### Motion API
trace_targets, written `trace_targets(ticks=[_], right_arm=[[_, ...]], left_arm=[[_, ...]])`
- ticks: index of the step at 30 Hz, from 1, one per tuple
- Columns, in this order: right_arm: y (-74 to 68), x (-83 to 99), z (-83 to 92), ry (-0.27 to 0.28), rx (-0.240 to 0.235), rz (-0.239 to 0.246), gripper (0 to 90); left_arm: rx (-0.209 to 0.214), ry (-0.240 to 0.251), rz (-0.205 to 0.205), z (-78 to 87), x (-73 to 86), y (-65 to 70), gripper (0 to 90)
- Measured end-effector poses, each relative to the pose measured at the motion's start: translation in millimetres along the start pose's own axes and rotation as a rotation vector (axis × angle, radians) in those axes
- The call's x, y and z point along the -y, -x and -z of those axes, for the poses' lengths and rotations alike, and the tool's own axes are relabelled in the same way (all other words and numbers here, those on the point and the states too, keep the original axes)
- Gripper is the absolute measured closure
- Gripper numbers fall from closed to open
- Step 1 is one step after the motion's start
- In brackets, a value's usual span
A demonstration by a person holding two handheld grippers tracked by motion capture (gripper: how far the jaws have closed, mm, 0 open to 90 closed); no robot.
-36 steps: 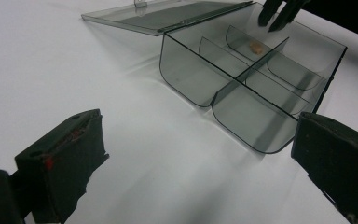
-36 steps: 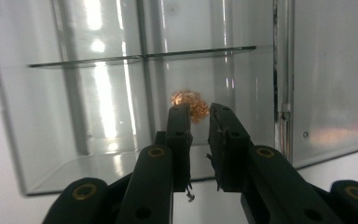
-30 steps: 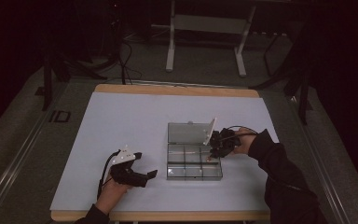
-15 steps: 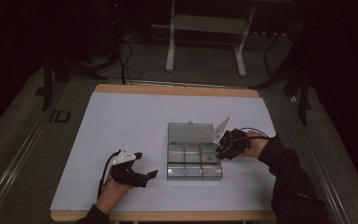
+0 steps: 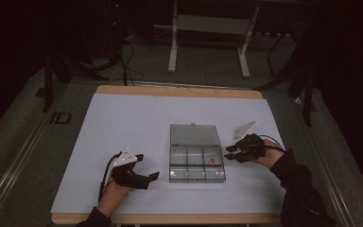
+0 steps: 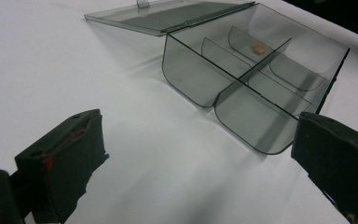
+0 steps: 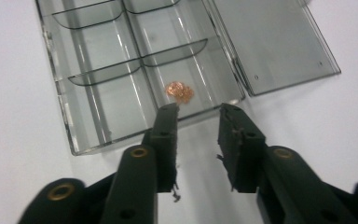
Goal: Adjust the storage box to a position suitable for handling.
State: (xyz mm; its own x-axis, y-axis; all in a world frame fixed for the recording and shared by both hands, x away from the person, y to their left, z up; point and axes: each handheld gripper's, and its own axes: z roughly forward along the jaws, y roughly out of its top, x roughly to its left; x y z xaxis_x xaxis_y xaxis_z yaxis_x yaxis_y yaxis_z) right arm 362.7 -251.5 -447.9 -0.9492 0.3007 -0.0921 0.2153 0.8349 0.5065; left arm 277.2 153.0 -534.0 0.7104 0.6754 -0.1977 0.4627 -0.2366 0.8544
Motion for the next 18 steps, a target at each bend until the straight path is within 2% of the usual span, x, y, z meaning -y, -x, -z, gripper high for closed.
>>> trace_targets(ticks=[7, 10, 14, 18], right_arm=[[0.0, 21.5, -2.3, 0.062, 0.027, -0.079, 48.1], [1.6, 30.2, -2.3, 0.095, 0.034, -0.135, 36.5], [3.3, 45.7, -3.8, 0.157, 0.039, -0.218, 10.9], [2.8, 56.4, -5.3, 0.18, 0.071, -0.271, 10.5]], left_arm=[[-0.003, 0.002, 0.004, 0.1, 0.1, -0.1, 3.2], [-0.003, 0.002, 0.004, 0.2, 0.0, -0.5, 3.2], [-0.007, 0.004, 0.008, 0.4, 0.3, -1.4, 3.2], [0.0, 0.002, 0.019, -0.9, -0.1, -1.9, 3.2]])
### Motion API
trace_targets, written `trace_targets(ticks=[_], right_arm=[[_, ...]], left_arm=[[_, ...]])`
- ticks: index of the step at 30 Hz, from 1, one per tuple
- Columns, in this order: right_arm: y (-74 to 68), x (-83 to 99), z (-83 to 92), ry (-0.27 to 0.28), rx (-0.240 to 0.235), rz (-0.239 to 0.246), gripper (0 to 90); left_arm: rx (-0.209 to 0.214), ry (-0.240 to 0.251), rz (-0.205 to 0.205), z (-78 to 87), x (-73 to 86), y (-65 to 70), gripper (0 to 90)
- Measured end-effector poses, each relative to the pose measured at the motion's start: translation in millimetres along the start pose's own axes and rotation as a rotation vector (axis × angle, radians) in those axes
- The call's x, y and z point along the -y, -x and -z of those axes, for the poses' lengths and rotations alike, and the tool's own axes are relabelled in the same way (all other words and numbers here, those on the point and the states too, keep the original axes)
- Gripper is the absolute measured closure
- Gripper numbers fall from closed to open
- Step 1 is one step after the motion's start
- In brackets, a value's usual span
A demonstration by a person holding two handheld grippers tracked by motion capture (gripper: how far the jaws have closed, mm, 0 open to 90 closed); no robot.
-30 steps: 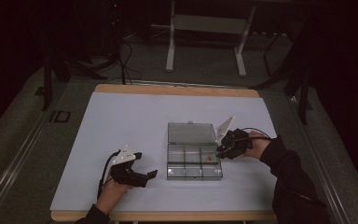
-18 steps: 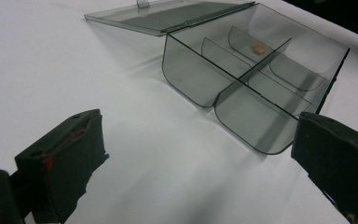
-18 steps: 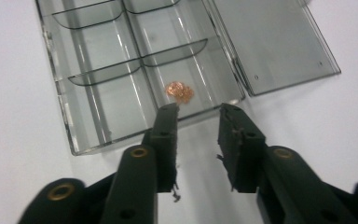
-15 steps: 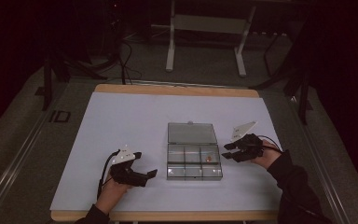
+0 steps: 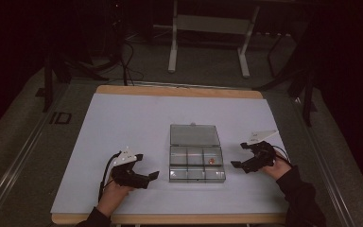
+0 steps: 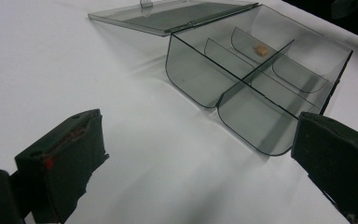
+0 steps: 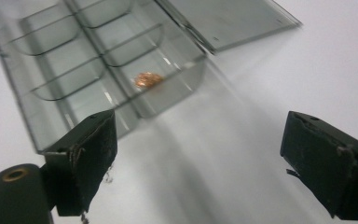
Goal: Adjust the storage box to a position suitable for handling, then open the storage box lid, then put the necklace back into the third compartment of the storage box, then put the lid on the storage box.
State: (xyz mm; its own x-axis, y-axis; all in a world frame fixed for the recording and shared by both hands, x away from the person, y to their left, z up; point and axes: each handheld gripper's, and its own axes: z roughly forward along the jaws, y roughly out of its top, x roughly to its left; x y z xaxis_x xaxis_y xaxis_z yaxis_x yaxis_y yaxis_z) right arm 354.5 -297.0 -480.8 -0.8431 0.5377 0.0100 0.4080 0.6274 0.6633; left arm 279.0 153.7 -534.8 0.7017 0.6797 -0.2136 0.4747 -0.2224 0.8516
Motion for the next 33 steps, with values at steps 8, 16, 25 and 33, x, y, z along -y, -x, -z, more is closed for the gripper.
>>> trace_targets(ticks=[8, 16, 25, 33], right_arm=[[-4.6, 27.8, 8.0, 0.138, 0.149, -0.099, 10.6], [-11.4, 44.4, 4.2, 0.228, 0.228, -0.189, 10.6], [-15.4, 48.9, 2.5, 0.252, 0.263, -0.156, 10.7], [-12.4, 53.8, 8.5, 0.306, 0.268, -0.166, 13.1]], left_arm=[[-0.008, -0.006, -0.002, -2.0, -4.3, 2.0, 3.2], [0.004, 0.015, 0.005, -1.7, -9.9, 5.6, 4.0], [0.007, -0.018, 0.05, -8.6, -34.6, 6.7, 2.7], [0.007, -0.03, 0.015, -34.2, -68.7, 1.1, 2.4]])
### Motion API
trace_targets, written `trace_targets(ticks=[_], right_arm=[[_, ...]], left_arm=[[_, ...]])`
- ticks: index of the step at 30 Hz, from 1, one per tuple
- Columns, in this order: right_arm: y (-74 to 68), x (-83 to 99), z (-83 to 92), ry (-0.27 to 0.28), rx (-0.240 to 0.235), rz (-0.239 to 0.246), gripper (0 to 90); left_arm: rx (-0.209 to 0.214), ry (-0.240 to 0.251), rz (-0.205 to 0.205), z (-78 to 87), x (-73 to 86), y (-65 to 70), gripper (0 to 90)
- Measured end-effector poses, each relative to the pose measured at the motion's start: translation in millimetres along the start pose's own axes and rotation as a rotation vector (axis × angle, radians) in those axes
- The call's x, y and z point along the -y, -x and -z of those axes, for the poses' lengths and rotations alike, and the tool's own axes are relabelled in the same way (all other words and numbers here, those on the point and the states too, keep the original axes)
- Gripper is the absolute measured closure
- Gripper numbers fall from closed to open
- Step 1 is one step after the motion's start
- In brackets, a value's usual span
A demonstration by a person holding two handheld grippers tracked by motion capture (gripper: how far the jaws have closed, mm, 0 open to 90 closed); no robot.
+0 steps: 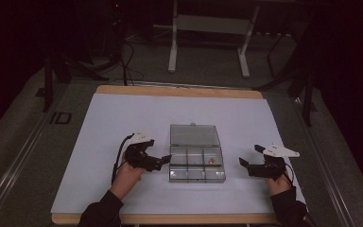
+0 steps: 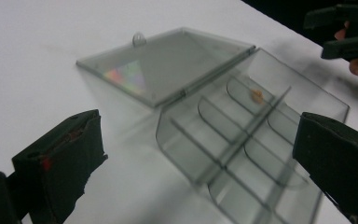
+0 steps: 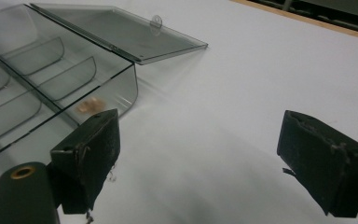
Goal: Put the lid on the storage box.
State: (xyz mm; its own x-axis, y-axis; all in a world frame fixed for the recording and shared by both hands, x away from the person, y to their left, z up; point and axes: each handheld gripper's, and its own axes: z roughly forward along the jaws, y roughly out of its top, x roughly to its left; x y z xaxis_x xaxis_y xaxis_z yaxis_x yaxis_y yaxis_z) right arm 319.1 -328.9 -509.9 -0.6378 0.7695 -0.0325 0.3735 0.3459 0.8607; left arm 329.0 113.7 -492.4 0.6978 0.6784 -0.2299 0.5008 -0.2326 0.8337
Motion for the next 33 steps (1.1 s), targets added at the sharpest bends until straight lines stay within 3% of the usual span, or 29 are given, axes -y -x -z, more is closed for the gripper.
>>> trace_targets(ticks=[6, 12, 16, 21, 23, 27, 29, 31, 33], right_arm=[[2.4, 0.2, 2.5, 0.022, -0.001, -0.013, 13.0], [-0.2, -2.8, 3.0, 0.033, 0.005, -0.008, 12.5], [-1.8, -2.8, 1.0, 0.015, -0.025, -0.006, 12.5], [-2.4, -4.5, 0.0, 0.019, -0.03, -0.005, 12.4], [-3.2, -4.9, 0.2, 0.027, -0.034, -0.009, 12.0], [-2.9, -6.0, -1.1, 0.041, -0.087, -0.031, 11.4], [-4.4, -8.9, -2.9, 0.044, -0.057, -0.038, 11.4], [-5.2, -12.8, -5.5, 0.036, -0.039, -0.04, 11.4], [-4.9, -16.9, -7.8, 0.04, -0.055, -0.037, 11.4]], left_arm=[[0.03, 0.019, 0.027, -18.6, -21.5, -7.5, 2.4], [0.005, -0.008, 0.03, -37.8, -38.1, -18.0, 2.4], [-0.048, 0.001, 0.013, -46.8, -45.8, -19.9, 2.4], [-0.041, -0.028, 0.02, -56.2, -54.6, -22.9, 2.4], [-0.021, -0.036, 0.043, -59.6, -56.3, -25.5, 2.4], [-0.062, -0.069, 0.074, -68.0, -54.1, -30.0, 5.6], [-0.061, -0.082, 0.099, -71.9, -50.9, -33.3, 6.1], [-0.065, -0.093, 0.152, -75.3, -48.6, -36.4, 6.9], [-0.064, -0.104, 0.182, -76.1, -46.3, -38.5, 8.0]])
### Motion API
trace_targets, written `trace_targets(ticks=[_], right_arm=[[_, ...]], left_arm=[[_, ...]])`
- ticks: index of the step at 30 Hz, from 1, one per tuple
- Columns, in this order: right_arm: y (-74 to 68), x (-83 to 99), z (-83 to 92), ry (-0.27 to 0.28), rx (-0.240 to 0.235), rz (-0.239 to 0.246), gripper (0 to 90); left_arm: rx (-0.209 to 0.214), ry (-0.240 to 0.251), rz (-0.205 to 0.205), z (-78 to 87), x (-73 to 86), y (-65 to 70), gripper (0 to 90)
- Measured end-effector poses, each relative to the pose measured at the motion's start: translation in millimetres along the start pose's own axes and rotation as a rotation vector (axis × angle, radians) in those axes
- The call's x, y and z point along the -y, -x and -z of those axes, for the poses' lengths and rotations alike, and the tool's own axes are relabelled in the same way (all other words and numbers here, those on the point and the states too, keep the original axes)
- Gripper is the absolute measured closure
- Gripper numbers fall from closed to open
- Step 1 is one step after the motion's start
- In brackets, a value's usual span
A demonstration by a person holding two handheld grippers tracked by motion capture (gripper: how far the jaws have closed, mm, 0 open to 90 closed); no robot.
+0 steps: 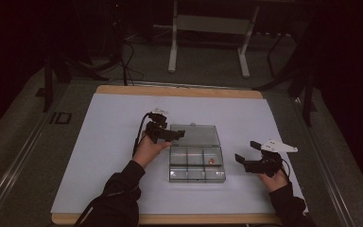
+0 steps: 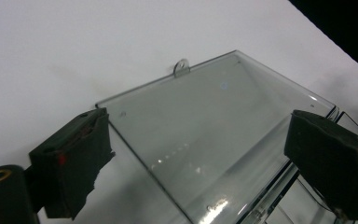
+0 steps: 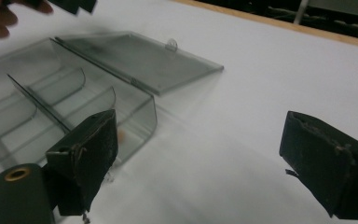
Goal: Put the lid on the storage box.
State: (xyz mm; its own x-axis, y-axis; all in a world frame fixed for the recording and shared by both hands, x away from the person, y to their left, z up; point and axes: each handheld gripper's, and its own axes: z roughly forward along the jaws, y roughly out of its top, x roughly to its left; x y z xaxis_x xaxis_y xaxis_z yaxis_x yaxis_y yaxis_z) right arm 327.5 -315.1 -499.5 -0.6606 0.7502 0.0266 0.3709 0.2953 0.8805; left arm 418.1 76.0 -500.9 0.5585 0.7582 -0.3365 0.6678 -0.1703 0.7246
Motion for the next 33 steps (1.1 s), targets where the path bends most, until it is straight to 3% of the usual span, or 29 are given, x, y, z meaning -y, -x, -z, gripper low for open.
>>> trace_targets(ticks=[3, 8, 10, 13, 22, 25, 33], right_arm=[[-2.0, -8.6, -4.2, -0.003, 0.004, 0.01, 11.4], [-3.8, -27.7, -16.2, 0.003, 0.003, 0.017, 12.7], [-4.0, -34.6, -22.8, 0.002, 0.005, 0.021, 13.0], [-3.6, -42.6, -32.8, 0.001, -0.003, 0.022, 13.7], [-5.0, -51.2, -59.8, -0.017, -0.025, 0.005, 15.7], [-4.9, -51.0, -65.0, -0.026, -0.027, 0.002, 15.7], [-1.9, -50.5, -75.2, -0.051, -0.036, -0.016, 17.0]], left_arm=[[0.004, -0.008, 0.066, 0.3, 2.3, -3.9, 15.2], [0.047, -0.05, 0.123, -3.4, 7.9, -10.2, 18.1], [0.044, -0.072, 0.127, -5.9, 10.3, -10.4, 20.5], [0.084, -0.083, 0.16, -8.5, 12.8, -11.4, 24.6], [0.077, -0.104, 0.171, -10.9, 15.6, -14.4, 32.2], [0.089, -0.116, 0.197, -11.7, 17.3, -17.9, 35.2], [0.106, -0.12, 0.192, -13.2, 19.6, -20.0, 38.0]])
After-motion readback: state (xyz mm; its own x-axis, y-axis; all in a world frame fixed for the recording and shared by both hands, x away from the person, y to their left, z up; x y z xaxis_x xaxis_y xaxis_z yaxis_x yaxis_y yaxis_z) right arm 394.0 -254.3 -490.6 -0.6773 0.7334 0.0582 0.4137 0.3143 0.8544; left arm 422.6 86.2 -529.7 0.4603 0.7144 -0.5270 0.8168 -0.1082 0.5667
